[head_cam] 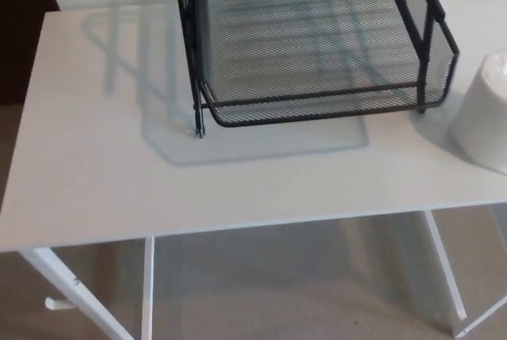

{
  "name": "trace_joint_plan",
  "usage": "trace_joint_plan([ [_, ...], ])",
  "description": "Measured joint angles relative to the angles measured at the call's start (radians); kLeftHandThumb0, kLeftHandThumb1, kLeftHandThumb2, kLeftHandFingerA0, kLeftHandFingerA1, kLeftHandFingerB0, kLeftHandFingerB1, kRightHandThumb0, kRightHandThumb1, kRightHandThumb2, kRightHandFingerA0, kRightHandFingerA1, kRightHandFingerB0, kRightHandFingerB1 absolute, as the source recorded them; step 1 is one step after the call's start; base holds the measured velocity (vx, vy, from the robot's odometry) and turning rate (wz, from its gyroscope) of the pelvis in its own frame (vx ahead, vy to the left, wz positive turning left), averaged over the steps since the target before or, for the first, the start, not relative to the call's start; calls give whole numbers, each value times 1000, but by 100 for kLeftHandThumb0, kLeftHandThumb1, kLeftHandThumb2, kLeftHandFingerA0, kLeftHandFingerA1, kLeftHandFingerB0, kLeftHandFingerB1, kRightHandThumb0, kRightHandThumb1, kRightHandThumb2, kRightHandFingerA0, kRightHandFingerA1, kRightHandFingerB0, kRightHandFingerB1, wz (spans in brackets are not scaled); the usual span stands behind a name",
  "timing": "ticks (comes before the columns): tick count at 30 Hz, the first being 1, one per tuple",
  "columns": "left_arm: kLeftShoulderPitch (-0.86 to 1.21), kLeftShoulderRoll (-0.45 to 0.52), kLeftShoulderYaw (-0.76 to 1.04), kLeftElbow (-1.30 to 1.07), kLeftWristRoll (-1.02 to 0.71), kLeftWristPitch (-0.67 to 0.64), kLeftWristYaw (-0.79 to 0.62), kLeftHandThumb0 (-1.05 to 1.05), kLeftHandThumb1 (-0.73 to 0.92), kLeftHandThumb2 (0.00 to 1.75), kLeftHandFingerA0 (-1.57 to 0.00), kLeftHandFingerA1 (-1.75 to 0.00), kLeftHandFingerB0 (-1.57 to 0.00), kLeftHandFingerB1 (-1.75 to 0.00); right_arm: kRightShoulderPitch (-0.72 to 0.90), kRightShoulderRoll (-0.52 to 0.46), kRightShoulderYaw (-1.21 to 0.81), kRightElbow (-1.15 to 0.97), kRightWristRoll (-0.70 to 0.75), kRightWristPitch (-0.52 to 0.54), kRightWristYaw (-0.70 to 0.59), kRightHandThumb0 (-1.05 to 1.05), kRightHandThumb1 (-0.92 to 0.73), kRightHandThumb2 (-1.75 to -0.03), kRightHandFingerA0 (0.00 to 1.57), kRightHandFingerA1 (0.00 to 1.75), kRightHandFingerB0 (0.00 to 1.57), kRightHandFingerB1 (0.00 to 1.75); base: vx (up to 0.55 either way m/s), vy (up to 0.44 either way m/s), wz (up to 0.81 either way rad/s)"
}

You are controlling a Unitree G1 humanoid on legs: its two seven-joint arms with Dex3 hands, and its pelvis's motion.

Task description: The robot walks towards a desk on which a file tray is kept in the middle and a toilet paper roll is kept on its right. The robot uses its right hand to hook on finger in the gap of the roll and grabs it, lifts it and places it on the tray.

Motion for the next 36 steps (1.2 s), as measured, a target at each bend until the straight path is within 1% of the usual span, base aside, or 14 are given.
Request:
trace_joint_plan([
  [7,-3,8,6,0,0,0,1,-70,73,63,-30,-70,-44,-62,-1,3,2,-6,-3,1,1,-75,-55,-90,32,57,8,40,149,202,-2],
  [14,15,9,11,4,0,0,0,-70,73,63,-30,-70,-44,-62,0,5,11,-10,-8,2,1,-75,-55,-90,32,57,8,40,22,-9,3],
  [24,24,6,16,9,-1,0,-2,-70,73,63,-30,-70,-44,-62,0,10,16,-13,-10,6,0,-75,-55,-90,32,57,8,40,-1,-151,1],
  [29,22,6,21,15,-1,0,-2,-70,73,63,-30,-70,-44,-62,-8,11,20,-13,-12,10,0,-75,-55,-90,32,57,8,40,6,21,-1],
  [36,20,10,25,22,-1,-1,-2,-70,73,63,-30,-70,-44,-62,-11,18,24,-6,-12,11,-1,-75,-55,-90,32,57,8,40,38,186,3],
])
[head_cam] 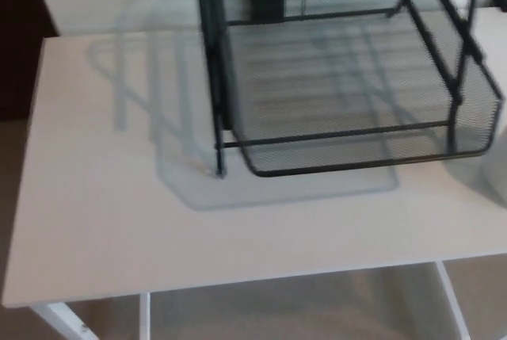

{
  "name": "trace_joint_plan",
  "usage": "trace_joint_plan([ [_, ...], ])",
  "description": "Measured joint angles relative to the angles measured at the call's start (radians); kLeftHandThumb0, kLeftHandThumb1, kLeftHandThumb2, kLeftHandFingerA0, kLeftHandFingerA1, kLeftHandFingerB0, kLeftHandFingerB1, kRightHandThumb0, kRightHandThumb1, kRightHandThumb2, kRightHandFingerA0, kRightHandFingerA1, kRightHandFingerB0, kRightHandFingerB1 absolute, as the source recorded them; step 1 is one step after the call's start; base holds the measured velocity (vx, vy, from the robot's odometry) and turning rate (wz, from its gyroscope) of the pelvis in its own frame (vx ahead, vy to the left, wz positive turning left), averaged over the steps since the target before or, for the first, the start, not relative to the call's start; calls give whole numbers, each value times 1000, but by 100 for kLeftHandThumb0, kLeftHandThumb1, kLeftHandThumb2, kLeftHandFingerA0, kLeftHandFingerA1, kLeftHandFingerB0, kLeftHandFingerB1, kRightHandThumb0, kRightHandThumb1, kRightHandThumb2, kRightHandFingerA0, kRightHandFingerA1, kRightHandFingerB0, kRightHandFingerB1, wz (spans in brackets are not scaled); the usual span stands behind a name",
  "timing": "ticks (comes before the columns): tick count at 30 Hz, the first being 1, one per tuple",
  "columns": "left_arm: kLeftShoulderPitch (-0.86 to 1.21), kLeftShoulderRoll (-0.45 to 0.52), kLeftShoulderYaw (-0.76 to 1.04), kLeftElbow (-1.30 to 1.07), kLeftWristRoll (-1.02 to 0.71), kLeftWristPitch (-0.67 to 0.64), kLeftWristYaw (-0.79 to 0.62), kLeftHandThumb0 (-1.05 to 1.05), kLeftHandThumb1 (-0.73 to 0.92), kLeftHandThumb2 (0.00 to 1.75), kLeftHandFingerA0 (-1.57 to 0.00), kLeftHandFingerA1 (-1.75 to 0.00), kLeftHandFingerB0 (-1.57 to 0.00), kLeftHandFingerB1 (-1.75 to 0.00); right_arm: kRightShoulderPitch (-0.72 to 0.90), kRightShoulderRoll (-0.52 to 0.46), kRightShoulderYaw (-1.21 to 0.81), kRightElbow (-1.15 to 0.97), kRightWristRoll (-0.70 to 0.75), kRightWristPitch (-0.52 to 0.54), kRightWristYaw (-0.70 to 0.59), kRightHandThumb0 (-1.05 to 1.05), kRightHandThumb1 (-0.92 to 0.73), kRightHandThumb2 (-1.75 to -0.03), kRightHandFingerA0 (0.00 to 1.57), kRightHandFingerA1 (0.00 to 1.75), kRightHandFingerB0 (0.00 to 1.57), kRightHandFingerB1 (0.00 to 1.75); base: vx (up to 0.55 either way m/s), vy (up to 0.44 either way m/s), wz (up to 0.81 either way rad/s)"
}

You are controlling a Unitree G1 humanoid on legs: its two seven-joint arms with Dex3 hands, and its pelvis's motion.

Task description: The robot walks towards a desk on which a file tray is kept in the middle and a toilet paper roll is kept on its right. The robot uses its right hand to hook on finger in the gap of the roll and grabs it, lifts it and places it on the tray.

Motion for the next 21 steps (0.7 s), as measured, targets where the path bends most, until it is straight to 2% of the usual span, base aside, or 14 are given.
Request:
trace_joint_plan([
  [21,3,2,2,5,0,0,0,-70,73,63,-30,-70,-44,-62,-10,10,3,12,-1,0,0,-75,-55,-90,32,57,8,40,9,-2,3],
])
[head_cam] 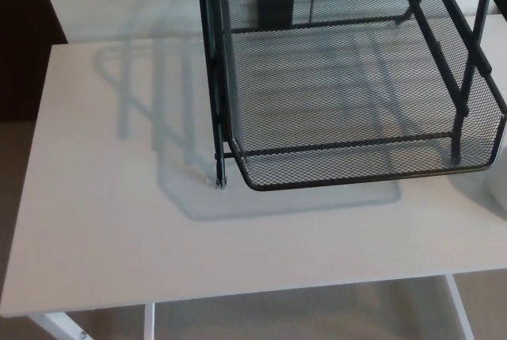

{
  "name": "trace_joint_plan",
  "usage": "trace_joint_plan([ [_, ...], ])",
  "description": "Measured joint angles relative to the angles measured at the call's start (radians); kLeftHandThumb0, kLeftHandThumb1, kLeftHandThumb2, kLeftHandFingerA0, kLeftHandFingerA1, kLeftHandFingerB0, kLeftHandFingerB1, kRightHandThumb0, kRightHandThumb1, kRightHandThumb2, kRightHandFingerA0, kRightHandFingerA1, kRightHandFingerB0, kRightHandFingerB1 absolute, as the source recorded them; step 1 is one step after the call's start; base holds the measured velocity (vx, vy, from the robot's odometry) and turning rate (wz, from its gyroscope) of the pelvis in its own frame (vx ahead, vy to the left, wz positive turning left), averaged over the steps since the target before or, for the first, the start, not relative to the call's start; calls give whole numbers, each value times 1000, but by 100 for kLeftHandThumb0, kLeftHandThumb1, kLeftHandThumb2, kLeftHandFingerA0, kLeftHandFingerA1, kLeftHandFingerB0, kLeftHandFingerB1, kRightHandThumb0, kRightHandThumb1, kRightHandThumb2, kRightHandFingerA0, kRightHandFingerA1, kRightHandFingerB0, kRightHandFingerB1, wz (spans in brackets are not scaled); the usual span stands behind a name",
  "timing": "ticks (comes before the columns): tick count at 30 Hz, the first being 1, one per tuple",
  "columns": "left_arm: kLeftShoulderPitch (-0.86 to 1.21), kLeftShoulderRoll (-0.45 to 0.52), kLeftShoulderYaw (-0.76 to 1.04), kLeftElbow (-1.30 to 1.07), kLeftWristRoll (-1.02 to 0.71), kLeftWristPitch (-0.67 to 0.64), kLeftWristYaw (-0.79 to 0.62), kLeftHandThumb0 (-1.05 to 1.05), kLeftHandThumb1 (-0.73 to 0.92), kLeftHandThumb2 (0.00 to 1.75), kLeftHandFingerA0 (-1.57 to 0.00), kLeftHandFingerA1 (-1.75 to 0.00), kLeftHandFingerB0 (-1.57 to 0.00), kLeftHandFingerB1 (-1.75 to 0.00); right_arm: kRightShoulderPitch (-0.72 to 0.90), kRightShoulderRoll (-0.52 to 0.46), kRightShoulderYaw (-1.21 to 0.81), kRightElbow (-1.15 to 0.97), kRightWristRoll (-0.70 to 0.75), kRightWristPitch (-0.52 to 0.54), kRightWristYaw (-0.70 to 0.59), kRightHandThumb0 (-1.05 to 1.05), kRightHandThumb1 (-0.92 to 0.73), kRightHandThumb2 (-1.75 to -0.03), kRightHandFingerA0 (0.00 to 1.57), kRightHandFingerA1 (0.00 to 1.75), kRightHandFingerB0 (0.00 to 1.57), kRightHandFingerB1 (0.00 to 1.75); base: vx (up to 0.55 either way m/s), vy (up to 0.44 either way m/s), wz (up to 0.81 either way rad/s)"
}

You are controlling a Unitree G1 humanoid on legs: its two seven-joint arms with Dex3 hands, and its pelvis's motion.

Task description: The robot walks towards a desk on which a file tray is kept in the middle and a toilet paper roll is kept on its right. The robot uses its right hand to hook on finger in the gap of the roll and grabs it, lifts it and places it on the tray.

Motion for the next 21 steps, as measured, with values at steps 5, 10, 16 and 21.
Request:
trace_joint_plan([
  [5,0,0,0,3,0,0,0,-70,73,63,-30,-70,-44,-62,0,0,0,0,0,0,0,-75,-55,-90,32,57,8,40,0,0,0],
  [10,2,0,2,4,0,0,0,-70,73,63,-30,-70,-44,-62,-1,0,3,0,-2,0,0,-75,-55,-90,32,57,8,40,0,0,0],
  [16,3,1,5,2,0,0,0,-70,73,63,-30,-70,-44,-62,-7,3,10,7,-2,0,0,-75,-55,-90,32,57,8,40,0,0,0],
  [21,2,6,6,-1,0,0,0,-70,73,63,-30,-70,-44,-62,-11,3,12,12,-2,0,0,-75,-55,-90,32,57,8,40,0,0,0],
])
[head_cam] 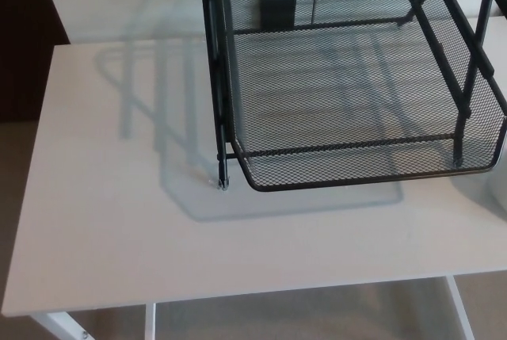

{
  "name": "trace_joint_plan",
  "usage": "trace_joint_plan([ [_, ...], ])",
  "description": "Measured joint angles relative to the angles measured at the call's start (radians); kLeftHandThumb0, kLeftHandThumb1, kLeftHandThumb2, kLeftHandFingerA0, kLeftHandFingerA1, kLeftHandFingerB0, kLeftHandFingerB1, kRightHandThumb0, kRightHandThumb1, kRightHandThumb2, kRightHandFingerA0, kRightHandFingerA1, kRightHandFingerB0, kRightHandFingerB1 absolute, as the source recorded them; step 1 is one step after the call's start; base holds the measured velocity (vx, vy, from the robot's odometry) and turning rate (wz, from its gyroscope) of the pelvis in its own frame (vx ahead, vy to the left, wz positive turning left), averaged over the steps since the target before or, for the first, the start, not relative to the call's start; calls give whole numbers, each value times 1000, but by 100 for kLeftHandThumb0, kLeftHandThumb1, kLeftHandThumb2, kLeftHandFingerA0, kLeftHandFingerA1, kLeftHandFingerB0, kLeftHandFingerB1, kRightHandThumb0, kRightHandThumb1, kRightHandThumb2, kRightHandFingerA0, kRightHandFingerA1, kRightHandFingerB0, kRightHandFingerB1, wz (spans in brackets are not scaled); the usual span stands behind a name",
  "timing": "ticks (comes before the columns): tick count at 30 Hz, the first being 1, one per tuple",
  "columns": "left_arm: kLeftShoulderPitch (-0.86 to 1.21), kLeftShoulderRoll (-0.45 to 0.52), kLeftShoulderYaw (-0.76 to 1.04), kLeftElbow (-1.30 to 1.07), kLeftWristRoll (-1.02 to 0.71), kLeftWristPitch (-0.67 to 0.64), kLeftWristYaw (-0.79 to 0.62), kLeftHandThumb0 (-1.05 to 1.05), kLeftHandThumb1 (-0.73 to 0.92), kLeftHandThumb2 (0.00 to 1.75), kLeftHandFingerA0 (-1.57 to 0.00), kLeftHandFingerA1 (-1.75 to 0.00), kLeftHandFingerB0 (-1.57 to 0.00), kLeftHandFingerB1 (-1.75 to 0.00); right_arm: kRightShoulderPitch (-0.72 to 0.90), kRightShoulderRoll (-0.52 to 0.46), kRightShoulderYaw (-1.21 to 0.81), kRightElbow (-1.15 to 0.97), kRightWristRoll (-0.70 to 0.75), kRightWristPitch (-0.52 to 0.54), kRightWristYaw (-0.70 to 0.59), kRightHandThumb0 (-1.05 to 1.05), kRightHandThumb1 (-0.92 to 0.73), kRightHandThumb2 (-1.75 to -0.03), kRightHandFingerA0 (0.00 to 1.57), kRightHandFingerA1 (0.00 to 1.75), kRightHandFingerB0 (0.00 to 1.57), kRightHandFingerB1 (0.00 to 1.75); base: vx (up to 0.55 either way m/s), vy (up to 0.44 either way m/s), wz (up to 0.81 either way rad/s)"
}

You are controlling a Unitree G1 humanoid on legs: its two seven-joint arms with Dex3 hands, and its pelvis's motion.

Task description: The robot walks towards a desk on which a file tray is kept in the middle and a toilet paper roll is kept on its right. The robot uses its right hand to hook on finger in the gap of the roll and grabs it, lifts it and places it on the tray.

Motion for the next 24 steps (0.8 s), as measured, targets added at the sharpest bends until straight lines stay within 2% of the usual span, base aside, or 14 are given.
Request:
trace_joint_plan([
  [8,-3,5,1,-6,0,0,0,-70,73,63,-30,-70,-44,-62,-8,1,3,6,0,0,0,-75,-55,-90,32,57,8,40,0,0,0],
  [9,-6,6,2,-8,0,0,0,-92,92,68,-32,-68,-13,-58,-12,1,3,6,0,0,0,-93,-47,-56,38,108,20,57,0,0,0],
  [10,-8,6,6,-8,-1,1,-2,-88,92,70,-31,-73,-12,-62,-13,5,-23,0,9,-6,0,-94,-37,-72,39,101,16,57,0,0,0],
  [11,-8,7,10,-8,-2,1,-3,-88,92,70,-31,-73,-12,-62,-14,6,-41,-6,16,-12,0,-94,-37,-72,39,101,16,57,0,0,0],
  [12,-10,8,19,-8,-5,1,-6,-92,73,113,-37,-70,-11,-61,-15,5,-79,-18,30,-25,0,-92,-50,-57,29,112,13,58,0,0,0],
  [13,-15,8,28,-7,-7,1,-8,-94,74,90,-39,-70,-17,-60,-18,5,-111,-27,42,-36,-1,-91,-54,-58,22,116,9,64,0,0,0],
  [14,-20,9,39,-6,-11,1,-10,-94,74,90,-39,-70,-17,-60,-21,5,-141,-34,52,-46,-1,-91,-54,-58,22,116,9,64,0,0,0],
  [15,-27,10,54,-5,-18,1,-13,-90,91,67,-40,-70,-19,-60,-27,5,-182,-41,67,-59,-2,-88,-57,-58,22,111,7,65,0,0,0],
  [17,-42,12,82,-1,-32,1,-18,-88,91,67,-42,-67,-20,-55,-34,5,-243,-57,89,-78,-2,-86,-58,-58,22,107,7,63,0,0,0],
  [20,-70,13,136,12,-56,1,-24,-88,90,67,-45,-68,-22,-57,-49,5,-343,-76,124,-107,-2,-90,-60,-58,25,109,7,68,0,0,0],
  [23,-88,13,182,21,-80,1,-31,-86,92,69,-39,-72,-16,-61,-54,5,-432,-102,152,-128,-6,-88,-61,-59,28,110,6,67,0,0,0],
  [24,-93,13,200,23,-88,1,-34,-86,92,70,-36,-71,-15,-59,-56,5,-465,-110,164,-137,-8,-92,-46,-89,45,96,12,64,0,0,0],
])
